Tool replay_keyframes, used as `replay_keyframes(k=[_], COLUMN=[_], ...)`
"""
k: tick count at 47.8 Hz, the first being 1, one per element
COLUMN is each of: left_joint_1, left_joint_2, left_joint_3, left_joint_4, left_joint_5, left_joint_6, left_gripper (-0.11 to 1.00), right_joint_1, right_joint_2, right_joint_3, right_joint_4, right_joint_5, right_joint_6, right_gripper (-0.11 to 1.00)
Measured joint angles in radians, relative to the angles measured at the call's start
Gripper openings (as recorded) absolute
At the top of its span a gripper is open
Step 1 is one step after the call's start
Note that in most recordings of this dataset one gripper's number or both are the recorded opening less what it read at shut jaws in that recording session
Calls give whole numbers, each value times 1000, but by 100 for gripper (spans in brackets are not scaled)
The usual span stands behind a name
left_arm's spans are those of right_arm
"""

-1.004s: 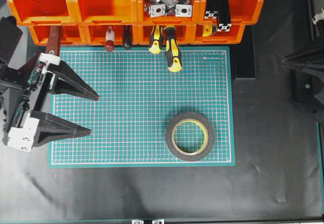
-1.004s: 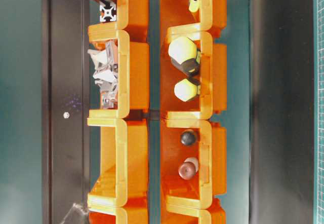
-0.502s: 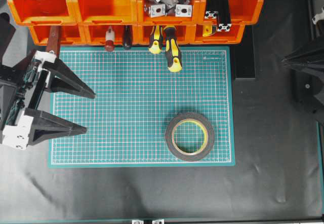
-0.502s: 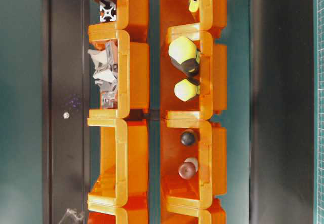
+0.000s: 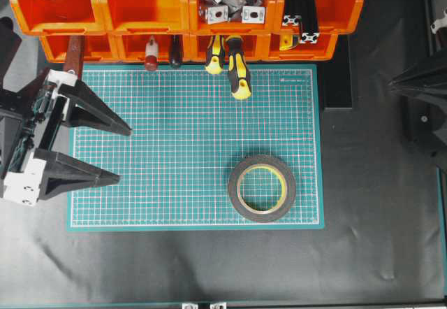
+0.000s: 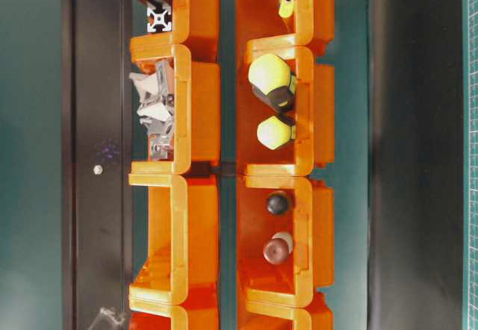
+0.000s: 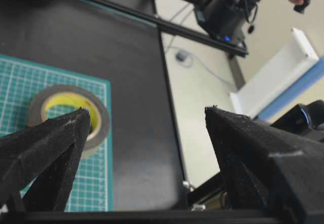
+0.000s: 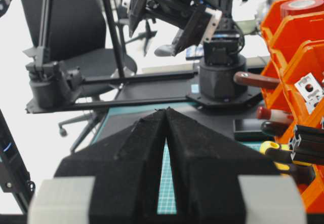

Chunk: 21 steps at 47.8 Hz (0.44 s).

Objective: Pick foam from container rack with left arm.

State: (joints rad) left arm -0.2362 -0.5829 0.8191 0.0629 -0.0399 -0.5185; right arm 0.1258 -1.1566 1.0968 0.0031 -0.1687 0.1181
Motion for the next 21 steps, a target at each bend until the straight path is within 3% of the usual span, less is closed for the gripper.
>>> replay_keyframes(k=[21], left_joint_1=[0], left_joint_2=[-9], left_joint_3=[20], left_joint_4=[0], left_joint_5=[2], left_joint_6=[-9], left_gripper=[89], right_joint_1=[0], right_joint_2=[0], right_joint_3=[2], right_joint_4=[2], right_joint_5=[2], right_joint_6=[0], right_gripper=[1])
